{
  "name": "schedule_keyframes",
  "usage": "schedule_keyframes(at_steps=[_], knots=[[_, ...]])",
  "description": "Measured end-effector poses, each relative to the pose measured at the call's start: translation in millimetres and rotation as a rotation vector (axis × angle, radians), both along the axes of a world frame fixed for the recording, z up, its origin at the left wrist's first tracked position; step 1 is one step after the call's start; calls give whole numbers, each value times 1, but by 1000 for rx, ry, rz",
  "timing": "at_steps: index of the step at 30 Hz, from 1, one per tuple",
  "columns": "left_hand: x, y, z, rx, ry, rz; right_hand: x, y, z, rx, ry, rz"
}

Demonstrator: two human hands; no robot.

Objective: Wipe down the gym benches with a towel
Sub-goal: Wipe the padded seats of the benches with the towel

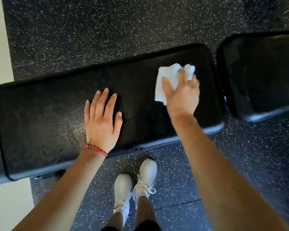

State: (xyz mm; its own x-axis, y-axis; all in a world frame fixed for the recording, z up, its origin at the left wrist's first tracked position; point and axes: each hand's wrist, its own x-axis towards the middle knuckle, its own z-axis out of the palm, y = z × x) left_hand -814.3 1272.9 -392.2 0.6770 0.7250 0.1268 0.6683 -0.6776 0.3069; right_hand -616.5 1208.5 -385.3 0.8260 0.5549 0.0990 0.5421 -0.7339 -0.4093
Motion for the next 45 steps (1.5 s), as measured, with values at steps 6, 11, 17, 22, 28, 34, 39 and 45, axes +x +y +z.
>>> schedule_keyframes(at_steps=[6,11,17,22,28,34,39,45], knots=[[-23,-30,-7,-37,153,-25,-54,-17,-4,-6,-134,318],[-25,-28,-11,-36,167,-39,7,-58,-2,-17,-60,-50],[-30,-27,-10,-73,80,-56,-36,-60,-3,22,46,-146],[-58,-25,-7,-36,33,-13,-139,-51,-12,127,-121,145],[-104,-20,-16,26,83,17,-115,-76,-17,118,-204,141],[-110,-16,-20,68,79,-13,-113,-86,-21,245,-130,-167],[-108,-17,-18,65,91,-11,-175,-58,-29,277,-199,91],[-103,-22,-15,41,91,25,-164,-61,-34,241,-376,314]])
